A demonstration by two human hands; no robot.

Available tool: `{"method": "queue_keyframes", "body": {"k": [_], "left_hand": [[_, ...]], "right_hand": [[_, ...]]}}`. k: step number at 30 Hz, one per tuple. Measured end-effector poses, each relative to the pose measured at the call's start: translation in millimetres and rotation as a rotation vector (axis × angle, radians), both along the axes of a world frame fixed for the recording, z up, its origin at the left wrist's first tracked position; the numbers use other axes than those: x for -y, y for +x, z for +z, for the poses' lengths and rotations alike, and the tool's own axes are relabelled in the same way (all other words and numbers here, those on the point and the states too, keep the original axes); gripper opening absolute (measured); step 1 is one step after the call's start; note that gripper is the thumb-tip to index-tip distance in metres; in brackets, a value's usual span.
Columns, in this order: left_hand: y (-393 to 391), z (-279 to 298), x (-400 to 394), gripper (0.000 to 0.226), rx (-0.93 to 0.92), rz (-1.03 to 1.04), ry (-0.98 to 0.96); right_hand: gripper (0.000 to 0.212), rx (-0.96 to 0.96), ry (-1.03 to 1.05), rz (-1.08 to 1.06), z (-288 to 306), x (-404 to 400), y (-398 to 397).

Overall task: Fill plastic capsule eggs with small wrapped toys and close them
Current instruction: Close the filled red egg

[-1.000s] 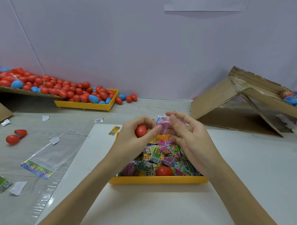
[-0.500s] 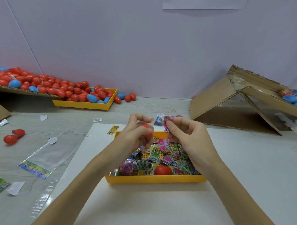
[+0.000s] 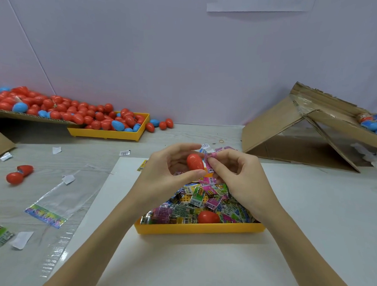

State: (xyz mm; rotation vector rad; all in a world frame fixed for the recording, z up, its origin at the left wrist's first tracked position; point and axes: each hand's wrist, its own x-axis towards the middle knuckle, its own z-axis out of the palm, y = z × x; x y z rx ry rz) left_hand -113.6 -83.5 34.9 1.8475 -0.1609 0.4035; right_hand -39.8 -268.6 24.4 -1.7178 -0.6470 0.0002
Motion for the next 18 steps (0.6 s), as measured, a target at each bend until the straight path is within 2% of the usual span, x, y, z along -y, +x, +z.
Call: {"method": "queue_keyframes", "body": {"k": [18], "left_hand": [[4.4, -5.7, 2.0, 0.045, -0.002, -0.031, -0.009]], "right_hand": [[0.014, 0.044, -0.064, -0.032, 1.7, 1.1, -0.3]]}}
